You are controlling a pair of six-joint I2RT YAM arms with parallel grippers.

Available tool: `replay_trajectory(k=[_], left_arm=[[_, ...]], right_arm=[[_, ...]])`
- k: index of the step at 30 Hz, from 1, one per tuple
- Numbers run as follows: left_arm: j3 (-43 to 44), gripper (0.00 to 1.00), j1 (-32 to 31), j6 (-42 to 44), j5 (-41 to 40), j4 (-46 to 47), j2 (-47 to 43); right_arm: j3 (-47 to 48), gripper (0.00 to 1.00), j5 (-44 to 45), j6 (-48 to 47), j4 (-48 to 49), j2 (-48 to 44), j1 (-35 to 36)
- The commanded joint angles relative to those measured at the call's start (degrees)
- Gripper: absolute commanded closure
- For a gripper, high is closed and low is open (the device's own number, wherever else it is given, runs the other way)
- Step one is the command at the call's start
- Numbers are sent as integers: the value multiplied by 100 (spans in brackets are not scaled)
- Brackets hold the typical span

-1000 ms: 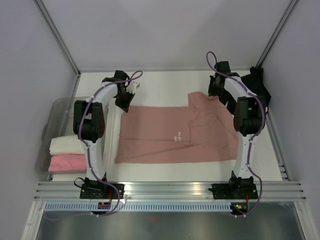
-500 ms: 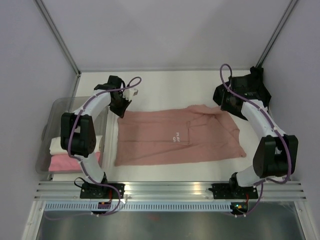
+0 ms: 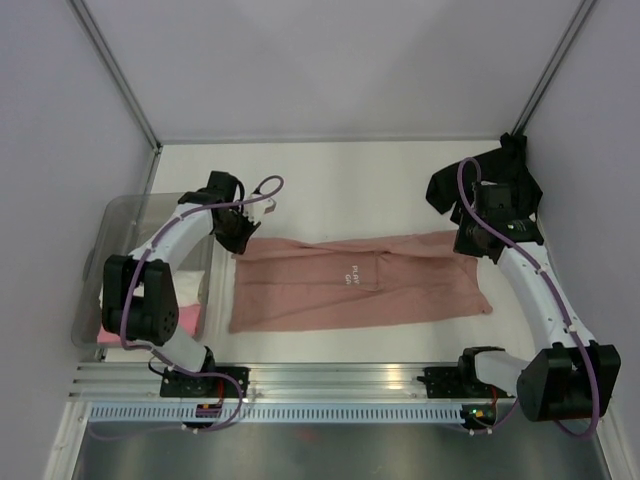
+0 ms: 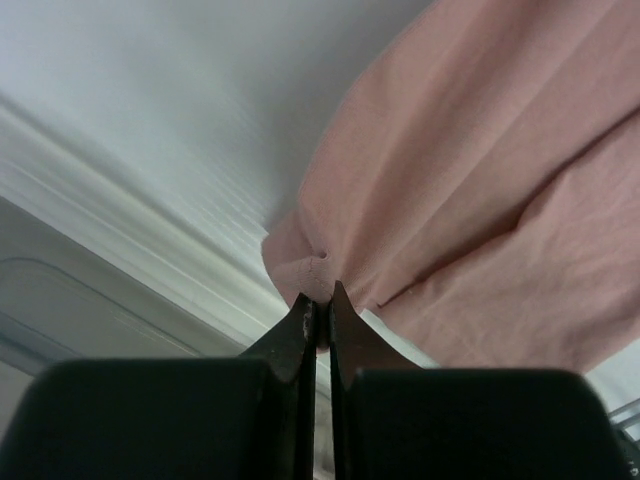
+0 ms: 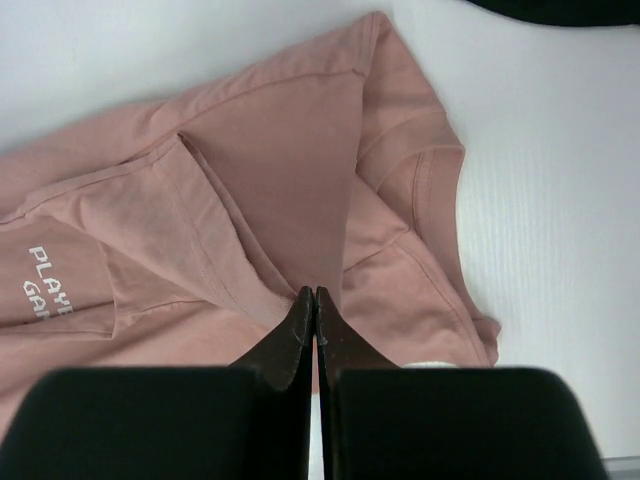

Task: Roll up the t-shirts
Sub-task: Fold the tshirt

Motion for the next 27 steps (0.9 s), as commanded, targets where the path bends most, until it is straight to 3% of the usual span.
replay_trajectory(k=[1,5,7,8,9,12,19,21,23,27], left_arm=[[-489,97,-74,464,168,222,-393],[-1051,93,-92,587,45,390,-604],[-1183,81,-109,753,27,381,-718],[-1306,58,-136,911,-86,390,-797],[-1359,49,-145,913,-157,381,-841],[-1387,37,-136,1377,-254,101,-1078],[-438,37,-136,1915,335,-700,-1388],[-157,38,-136,1653,125,-700,-818],[220,45,-136,1441,71,-770,-47],[547,49,-145,1588,771,-1034,406]], right_arm=[[-89,100,122,399,-454,23,-20],[-431,100,280,830,-754,-47,-11],[-704,100,271,962,-745,-64,-20],[-870,100,202,997,-667,-47,-20],[-933,100,140,1006,-614,-47,-20],[-1056,100,87,1068,-447,-56,-20],[-977,100,139,945,-376,15,-20],[-986,100,131,927,-324,32,-20],[-977,100,96,919,-306,58,-11],[-986,100,122,848,-279,129,-20]])
